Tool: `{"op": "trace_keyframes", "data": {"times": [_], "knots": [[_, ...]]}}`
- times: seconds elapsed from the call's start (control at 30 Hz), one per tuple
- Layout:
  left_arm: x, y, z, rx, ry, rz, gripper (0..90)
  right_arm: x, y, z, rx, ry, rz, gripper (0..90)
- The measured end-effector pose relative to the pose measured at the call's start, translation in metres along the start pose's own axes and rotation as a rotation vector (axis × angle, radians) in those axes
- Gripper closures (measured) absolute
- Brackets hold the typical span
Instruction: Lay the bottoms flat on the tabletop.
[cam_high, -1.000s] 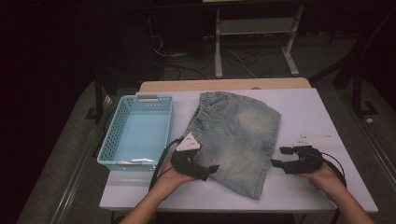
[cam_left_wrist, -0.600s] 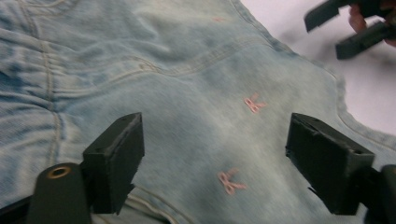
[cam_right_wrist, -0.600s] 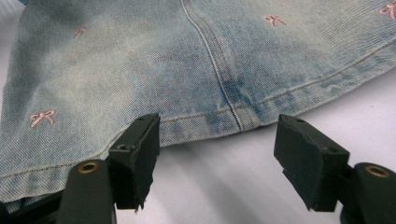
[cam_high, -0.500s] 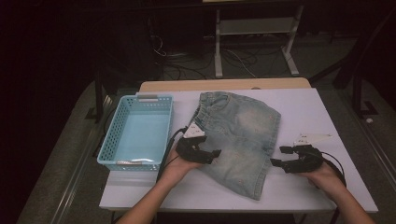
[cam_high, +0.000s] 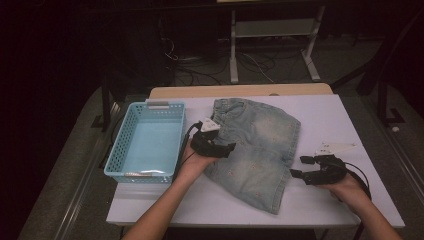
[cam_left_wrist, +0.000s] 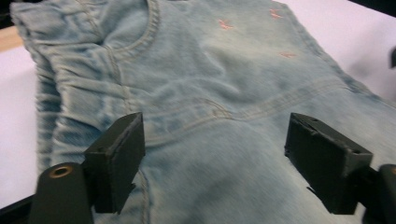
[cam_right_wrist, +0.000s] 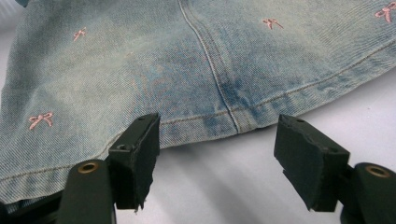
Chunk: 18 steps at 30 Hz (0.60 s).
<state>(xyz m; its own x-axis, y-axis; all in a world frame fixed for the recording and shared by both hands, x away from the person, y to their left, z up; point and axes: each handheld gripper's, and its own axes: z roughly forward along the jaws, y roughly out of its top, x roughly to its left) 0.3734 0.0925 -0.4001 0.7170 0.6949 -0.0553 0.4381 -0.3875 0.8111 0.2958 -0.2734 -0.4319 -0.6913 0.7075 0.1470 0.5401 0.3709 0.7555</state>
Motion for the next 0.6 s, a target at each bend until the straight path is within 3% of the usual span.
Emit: {"op": "trace_keyframes", "data": {"times": [0.17,0.5,0.6], "knots": [[0.009,0.008,0.009,0.005,0.061,-0.004,13.4,0.0,0.0,0.0,-0.001,0.0,0.0,30.7],[0.027,0.014,0.028,0.04,0.163,-0.019,10.6,-0.001,0.0,0.0,-0.001,0.002,0.001,30.7],[0.031,0.011,0.035,0.059,0.173,-0.03,10.5,-0.001,0.0,0.0,0.0,0.003,0.001,30.7]]}}
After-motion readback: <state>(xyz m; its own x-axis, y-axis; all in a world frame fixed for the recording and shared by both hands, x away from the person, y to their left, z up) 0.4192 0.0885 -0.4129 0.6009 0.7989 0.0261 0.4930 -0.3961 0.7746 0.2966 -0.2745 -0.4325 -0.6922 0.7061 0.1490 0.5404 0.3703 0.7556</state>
